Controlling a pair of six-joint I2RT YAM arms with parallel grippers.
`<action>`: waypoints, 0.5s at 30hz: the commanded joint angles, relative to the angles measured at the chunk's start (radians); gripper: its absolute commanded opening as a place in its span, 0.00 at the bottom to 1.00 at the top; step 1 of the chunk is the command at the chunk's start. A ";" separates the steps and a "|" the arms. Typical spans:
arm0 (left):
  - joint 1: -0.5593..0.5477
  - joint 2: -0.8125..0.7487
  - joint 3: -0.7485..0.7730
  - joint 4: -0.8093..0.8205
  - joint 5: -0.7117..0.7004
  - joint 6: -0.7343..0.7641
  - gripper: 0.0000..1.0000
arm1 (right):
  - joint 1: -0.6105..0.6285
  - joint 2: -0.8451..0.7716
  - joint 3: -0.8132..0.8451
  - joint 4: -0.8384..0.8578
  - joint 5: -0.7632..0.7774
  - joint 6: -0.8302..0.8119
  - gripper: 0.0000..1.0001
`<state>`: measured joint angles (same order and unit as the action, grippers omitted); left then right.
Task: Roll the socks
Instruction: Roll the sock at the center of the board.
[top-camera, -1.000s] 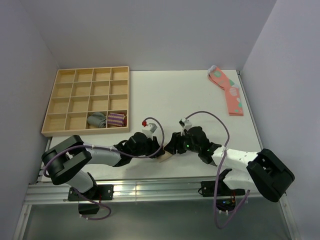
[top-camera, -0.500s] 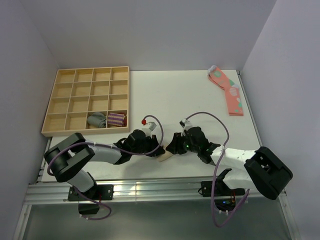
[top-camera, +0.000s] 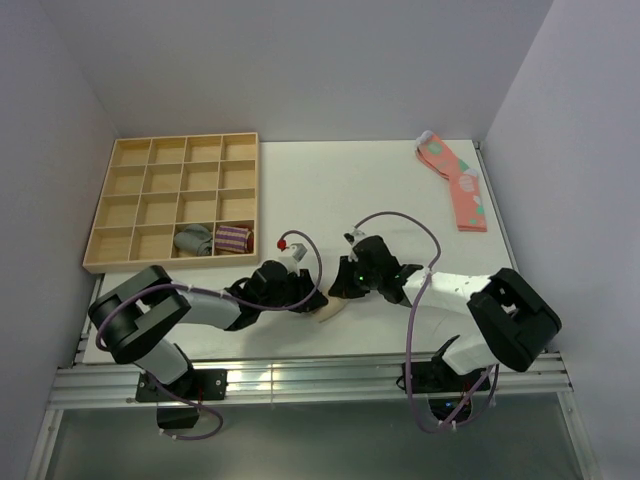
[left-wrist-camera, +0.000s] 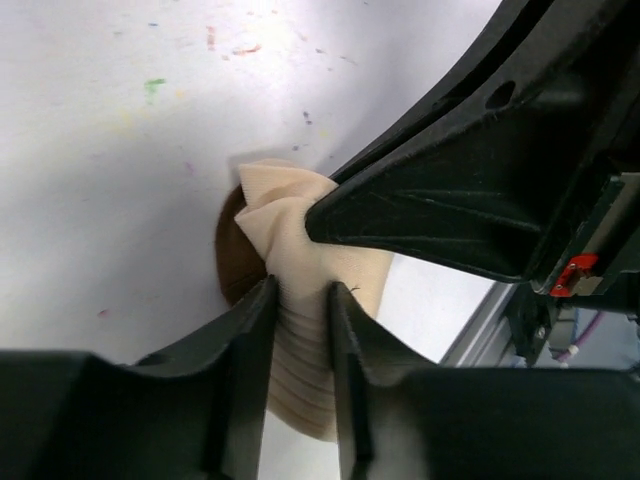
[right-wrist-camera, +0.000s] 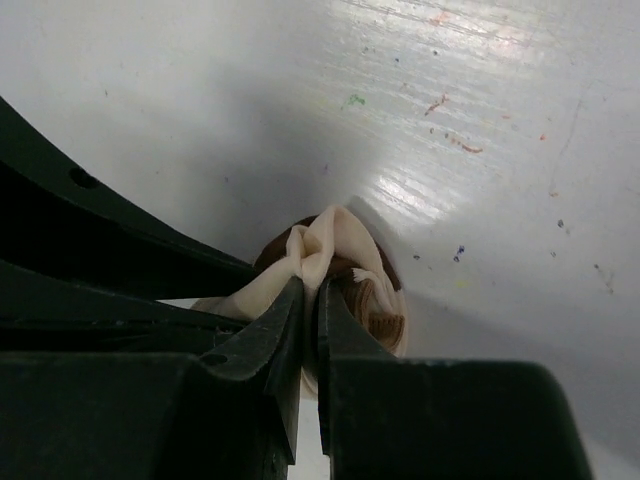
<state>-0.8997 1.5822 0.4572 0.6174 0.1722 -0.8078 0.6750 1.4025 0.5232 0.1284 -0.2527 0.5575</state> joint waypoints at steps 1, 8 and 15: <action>-0.021 -0.042 -0.054 -0.140 -0.040 0.019 0.36 | -0.006 0.097 0.055 -0.147 0.069 -0.033 0.04; -0.059 -0.182 -0.061 -0.222 -0.203 0.038 0.46 | -0.005 0.165 0.097 -0.164 0.050 -0.045 0.02; -0.137 -0.264 -0.016 -0.318 -0.374 0.093 0.52 | -0.005 0.182 0.121 -0.196 0.061 -0.059 0.02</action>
<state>-1.0012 1.3472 0.4103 0.3820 -0.1017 -0.7685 0.6754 1.5326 0.6537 0.0494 -0.3042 0.5556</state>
